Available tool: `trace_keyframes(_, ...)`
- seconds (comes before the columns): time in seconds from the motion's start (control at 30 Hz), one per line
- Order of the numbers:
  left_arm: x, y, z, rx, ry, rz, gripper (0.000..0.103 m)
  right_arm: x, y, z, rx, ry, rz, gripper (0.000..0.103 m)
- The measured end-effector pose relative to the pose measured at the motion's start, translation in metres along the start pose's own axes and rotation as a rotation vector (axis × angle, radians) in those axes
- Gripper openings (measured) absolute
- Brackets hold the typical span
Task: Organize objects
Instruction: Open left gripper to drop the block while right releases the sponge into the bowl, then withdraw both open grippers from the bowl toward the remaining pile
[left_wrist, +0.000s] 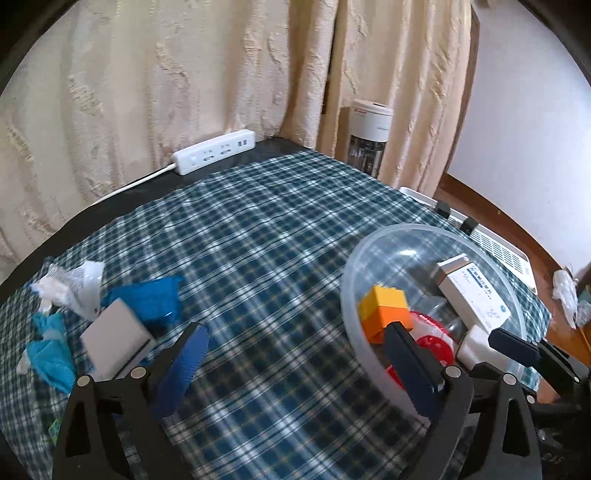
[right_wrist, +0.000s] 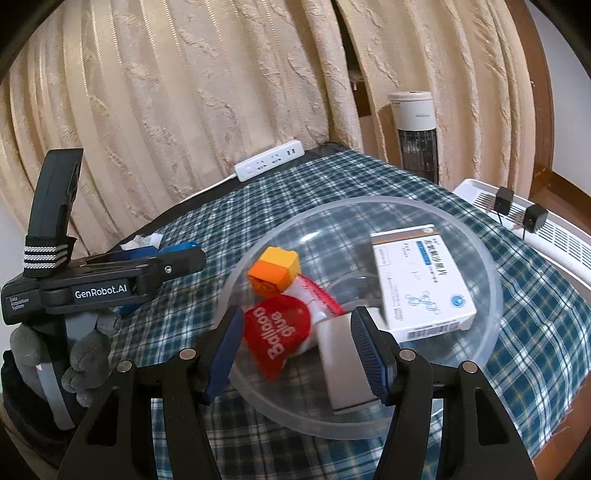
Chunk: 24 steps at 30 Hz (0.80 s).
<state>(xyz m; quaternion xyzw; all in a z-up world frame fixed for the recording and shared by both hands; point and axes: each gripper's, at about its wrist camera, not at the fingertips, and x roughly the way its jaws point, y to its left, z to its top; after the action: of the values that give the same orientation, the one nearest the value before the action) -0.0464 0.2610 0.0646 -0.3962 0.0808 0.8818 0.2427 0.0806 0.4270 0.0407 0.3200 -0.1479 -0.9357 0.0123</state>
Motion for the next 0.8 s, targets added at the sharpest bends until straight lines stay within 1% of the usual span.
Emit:
trace_keyframes(0.47,-0.028,0.036,-0.019,-0.056,-0.012,0.078,0.098,0.006,0.03,-0.001,-0.043,0.02,0.043,0.063)
trace_keyframes(0.67,-0.041,0.059,-0.034,-0.097,-0.009,0.12,0.098,0.01,0.044,-0.002,-0.066,0.032,0.066,0.064)
trace_keyframes(0.8,-0.049,0.079,-0.05,-0.139,0.004,0.155,0.098,0.014,0.052,-0.003,-0.079,0.042,0.084,0.066)
